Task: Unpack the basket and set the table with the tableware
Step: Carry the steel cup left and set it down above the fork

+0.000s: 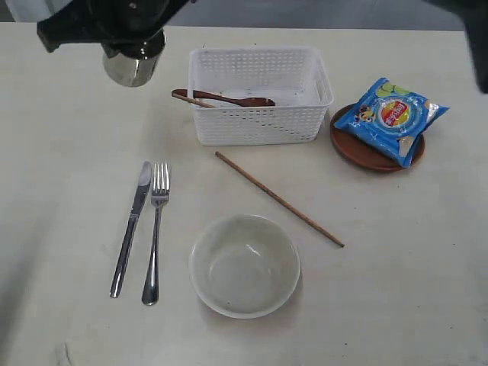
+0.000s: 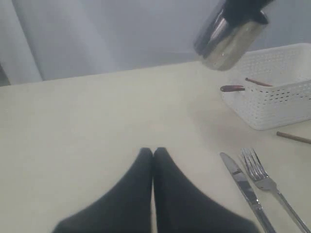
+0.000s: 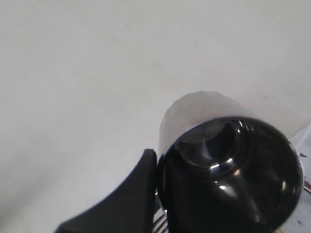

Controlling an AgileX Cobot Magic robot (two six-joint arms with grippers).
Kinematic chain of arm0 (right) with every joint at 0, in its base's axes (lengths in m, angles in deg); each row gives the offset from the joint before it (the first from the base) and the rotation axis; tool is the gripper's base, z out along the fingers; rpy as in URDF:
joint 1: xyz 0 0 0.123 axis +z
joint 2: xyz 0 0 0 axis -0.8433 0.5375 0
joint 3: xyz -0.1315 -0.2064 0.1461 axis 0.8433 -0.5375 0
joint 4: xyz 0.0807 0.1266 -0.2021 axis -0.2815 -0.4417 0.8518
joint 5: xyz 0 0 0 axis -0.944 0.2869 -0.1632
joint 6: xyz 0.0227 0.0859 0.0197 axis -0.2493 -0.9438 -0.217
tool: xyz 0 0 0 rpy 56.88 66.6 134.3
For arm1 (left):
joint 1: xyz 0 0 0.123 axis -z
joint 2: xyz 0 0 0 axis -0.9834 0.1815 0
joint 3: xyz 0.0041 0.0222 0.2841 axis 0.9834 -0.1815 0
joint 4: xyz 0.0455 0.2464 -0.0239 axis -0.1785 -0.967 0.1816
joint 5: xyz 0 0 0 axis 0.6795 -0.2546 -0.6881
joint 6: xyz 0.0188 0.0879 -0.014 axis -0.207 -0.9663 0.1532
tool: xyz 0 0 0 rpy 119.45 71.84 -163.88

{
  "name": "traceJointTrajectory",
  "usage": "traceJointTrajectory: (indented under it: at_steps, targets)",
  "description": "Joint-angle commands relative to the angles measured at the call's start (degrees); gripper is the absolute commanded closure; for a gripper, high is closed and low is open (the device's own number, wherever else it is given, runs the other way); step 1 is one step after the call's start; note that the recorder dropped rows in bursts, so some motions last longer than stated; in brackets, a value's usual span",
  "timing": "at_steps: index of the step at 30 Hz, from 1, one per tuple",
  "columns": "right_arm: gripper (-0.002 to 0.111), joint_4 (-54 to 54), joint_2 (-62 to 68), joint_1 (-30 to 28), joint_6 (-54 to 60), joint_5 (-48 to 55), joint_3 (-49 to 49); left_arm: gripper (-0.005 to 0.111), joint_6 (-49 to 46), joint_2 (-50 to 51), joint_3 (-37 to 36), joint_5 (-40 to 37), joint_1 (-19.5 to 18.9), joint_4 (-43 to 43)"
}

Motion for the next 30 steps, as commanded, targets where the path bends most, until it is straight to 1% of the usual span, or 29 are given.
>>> traceJointTrajectory:
  at_steps: [1,6,10,15,18,30]
  targets:
    - [0.109,3.32,5.24,2.16,-0.61,3.18,5.88,0.107,0.20,-0.15,-0.10,0.45,-0.01,0.21]
    - [0.109,7.26,12.91,2.97,-3.26,10.33,15.65,0.107,0.20,-0.15,-0.10,0.45,-0.01,0.21]
    - [0.109,8.54,17.70,3.07,-3.31,15.23,22.82,0.107,0.20,-0.15,-0.10,0.45,-0.01,0.21]
    - [0.109,11.96,22.89,3.07,-3.59,20.42,28.99,0.107,0.20,-0.15,-0.10,0.45,-0.01,0.21]
    - [0.109,12.32,24.70,3.07,-3.83,21.02,30.68,0.107,0.20,-0.15,-0.10,0.45,-0.01,0.21]
    - [0.109,11.85,25.62,3.07,-3.83,21.02,30.73,0.107,0.20,-0.15,-0.10,0.45,-0.01,0.21]
